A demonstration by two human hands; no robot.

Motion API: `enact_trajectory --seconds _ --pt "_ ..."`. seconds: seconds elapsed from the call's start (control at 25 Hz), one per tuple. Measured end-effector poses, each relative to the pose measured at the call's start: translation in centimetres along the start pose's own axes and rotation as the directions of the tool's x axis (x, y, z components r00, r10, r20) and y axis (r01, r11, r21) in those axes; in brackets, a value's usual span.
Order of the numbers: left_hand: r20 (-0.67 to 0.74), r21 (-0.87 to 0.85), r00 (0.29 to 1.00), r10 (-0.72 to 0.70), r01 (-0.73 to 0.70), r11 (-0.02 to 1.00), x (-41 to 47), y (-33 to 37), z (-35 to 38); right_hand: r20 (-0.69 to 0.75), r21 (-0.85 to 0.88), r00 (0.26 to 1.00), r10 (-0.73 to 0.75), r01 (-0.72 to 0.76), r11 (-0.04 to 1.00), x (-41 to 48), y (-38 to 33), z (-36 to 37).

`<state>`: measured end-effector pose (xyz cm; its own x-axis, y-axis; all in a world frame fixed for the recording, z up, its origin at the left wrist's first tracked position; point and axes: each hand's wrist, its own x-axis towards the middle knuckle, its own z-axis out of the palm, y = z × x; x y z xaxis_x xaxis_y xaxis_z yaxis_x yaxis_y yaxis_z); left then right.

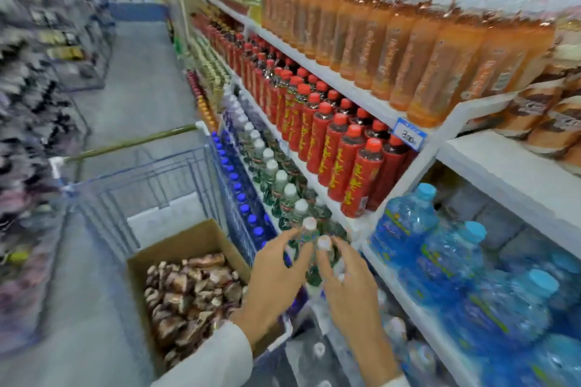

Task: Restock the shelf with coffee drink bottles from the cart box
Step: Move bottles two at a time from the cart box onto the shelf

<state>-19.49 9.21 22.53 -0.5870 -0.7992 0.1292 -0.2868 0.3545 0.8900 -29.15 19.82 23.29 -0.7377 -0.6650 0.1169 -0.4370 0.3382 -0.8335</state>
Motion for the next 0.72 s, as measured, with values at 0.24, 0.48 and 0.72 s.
enact_trajectory --seconds 0.24,0.48,0.72 --pt "-0.174 0.014 0.934 -0.313 0.320 0.947 -3.7 -11.3 -6.7 0.349 -0.105 0.924 0.153 -0.123 0.987 -0.1 2.5 12.4" --pt "-0.191 -0.036 0.745 -0.639 0.646 0.763 -6.4 -21.6 -10.3 0.485 -0.204 0.821 0.300 -0.227 0.952 -0.2 5.5 20.4" --pt "-0.066 0.124 0.594 -0.801 0.802 0.585 -4.6 -30.2 -9.4 0.541 -0.358 0.682 0.493 -0.344 0.868 -2.1 8.5 23.3"
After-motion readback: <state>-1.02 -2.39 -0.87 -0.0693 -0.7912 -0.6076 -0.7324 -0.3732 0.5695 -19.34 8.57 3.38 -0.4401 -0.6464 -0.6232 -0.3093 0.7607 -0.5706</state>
